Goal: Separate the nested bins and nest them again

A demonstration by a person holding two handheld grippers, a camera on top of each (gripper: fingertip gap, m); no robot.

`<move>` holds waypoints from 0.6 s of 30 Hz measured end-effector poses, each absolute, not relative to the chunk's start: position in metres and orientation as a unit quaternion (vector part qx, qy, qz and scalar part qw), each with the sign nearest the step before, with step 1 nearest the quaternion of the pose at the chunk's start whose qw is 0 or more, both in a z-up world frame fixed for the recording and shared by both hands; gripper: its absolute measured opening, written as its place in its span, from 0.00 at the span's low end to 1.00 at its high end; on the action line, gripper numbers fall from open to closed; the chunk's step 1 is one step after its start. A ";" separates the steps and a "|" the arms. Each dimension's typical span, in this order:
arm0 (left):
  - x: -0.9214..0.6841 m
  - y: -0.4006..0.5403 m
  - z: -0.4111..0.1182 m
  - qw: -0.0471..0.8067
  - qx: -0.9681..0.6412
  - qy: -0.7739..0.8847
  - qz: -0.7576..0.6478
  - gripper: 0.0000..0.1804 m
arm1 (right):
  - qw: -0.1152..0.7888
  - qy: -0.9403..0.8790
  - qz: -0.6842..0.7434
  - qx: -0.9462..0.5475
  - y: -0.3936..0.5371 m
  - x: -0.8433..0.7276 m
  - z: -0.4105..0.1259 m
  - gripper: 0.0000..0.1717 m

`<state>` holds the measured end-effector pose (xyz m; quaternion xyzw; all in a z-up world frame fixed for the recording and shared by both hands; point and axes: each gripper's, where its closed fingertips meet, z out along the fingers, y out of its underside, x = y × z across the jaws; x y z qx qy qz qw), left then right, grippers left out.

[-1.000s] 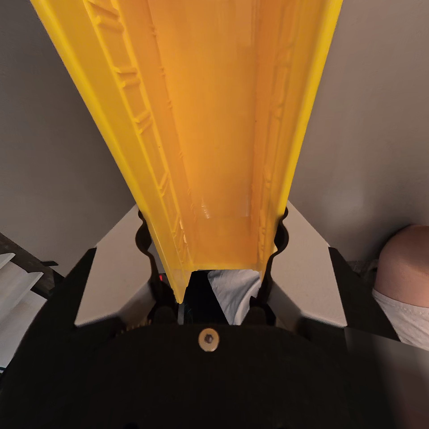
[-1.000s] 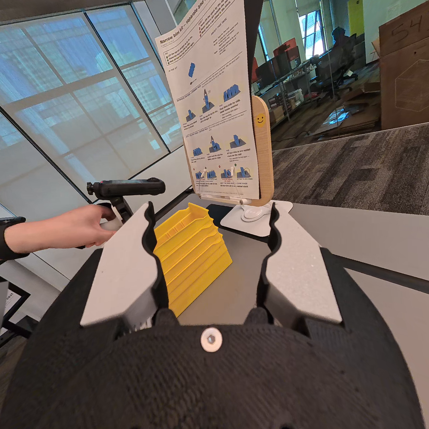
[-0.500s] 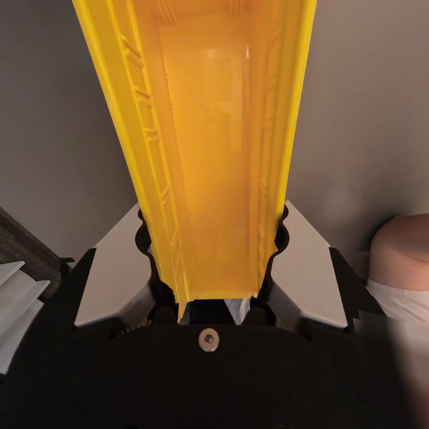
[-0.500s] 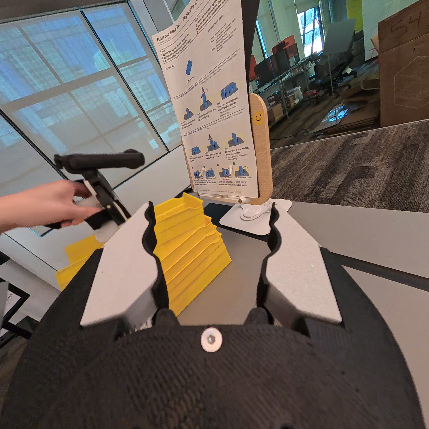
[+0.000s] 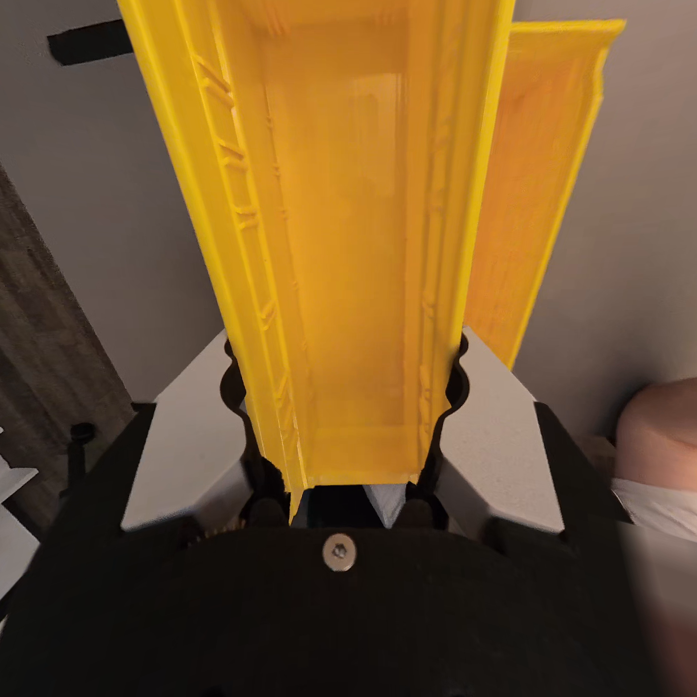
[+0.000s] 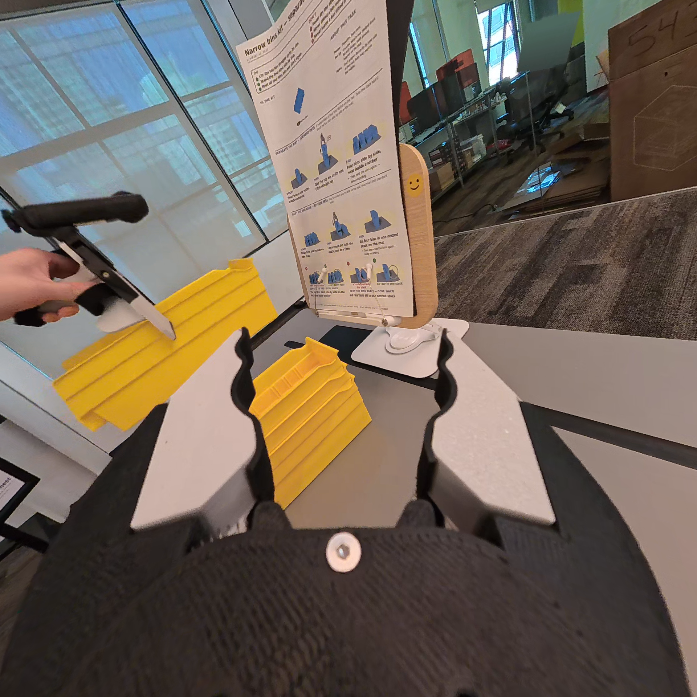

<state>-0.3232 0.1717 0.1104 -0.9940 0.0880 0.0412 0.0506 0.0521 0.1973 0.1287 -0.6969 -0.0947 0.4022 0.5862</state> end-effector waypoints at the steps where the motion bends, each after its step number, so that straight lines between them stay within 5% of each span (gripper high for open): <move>1: -0.332 0.175 0.105 0.054 -0.994 0.082 0.043 0.61 | 0.586 -0.094 0.402 -0.697 0.197 0.053 0.129 0.57; 18: -0.401 0.178 -0.076 0.017 -0.998 0.062 0.022 0.62 | 0.579 -0.088 0.396 -0.707 0.204 0.055 0.121 0.57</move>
